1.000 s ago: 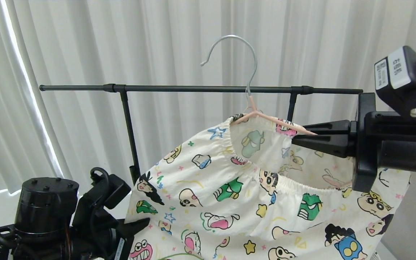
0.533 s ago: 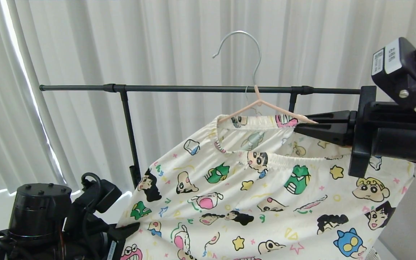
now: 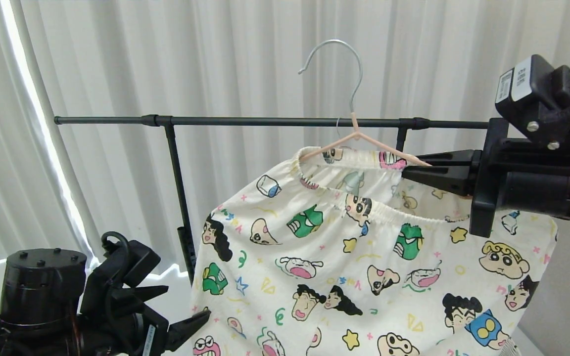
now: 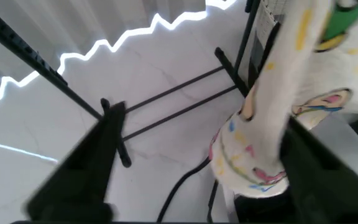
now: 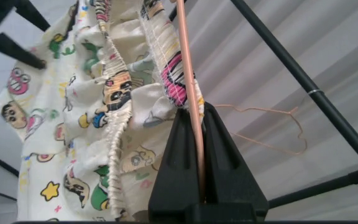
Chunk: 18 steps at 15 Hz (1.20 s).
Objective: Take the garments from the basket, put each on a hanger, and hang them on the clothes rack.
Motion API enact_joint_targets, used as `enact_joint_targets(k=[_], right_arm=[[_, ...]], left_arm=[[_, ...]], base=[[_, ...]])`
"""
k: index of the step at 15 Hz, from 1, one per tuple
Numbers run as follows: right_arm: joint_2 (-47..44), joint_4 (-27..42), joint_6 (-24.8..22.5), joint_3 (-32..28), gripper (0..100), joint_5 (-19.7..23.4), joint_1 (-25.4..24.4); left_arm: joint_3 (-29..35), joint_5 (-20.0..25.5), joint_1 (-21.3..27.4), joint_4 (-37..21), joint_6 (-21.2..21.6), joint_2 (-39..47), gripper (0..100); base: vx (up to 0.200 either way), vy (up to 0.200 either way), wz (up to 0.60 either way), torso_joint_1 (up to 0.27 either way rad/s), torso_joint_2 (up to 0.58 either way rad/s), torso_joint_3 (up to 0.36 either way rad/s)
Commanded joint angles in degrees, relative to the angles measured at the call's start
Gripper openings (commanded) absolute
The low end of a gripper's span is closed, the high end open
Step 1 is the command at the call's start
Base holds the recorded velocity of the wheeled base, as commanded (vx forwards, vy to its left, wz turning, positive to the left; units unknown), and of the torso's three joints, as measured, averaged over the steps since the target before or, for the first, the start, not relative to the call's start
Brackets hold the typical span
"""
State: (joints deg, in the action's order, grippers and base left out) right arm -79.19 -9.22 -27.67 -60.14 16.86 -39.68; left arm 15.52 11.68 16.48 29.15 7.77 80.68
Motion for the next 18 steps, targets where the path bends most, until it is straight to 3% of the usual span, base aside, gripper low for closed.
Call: enact_joint_targets(k=[1,5,11,14,18], right_arm=[[0.5,0.0,0.0,0.1,0,-0.9,2.5],[3.3,3.5,0.5,1.2,0,-5.6,10.6],[4.0,10.0,7.5,1.7,0,-16.7,19.2],[0.1,11.2,15.0,1.3,0,-24.2,19.5],[-5.4,10.6,20.3,-1.8,0,-24.9,19.5]], left_arm=[[-0.1,0.0,0.0,0.0,0.0,-2.3,100],[-0.3,0.0,-0.6,0.0,-3.5,-6.4,100],[-0.2,-0.7,-3.3,0.0,-3.6,-8.2,100],[-0.2,-9.9,-3.2,0.0,-3.0,-7.9,100],[0.0,-14.8,-3.2,0.0,-2.9,-8.3,100]], base=[[0.000,0.000,0.00,0.000,0.00,0.000],[0.000,0.000,0.00,0.000,0.00,0.000],[0.000,0.000,0.00,0.000,0.00,0.000],[0.000,0.000,0.00,0.000,0.00,0.000],[0.000,0.000,0.00,0.000,0.00,0.000]])
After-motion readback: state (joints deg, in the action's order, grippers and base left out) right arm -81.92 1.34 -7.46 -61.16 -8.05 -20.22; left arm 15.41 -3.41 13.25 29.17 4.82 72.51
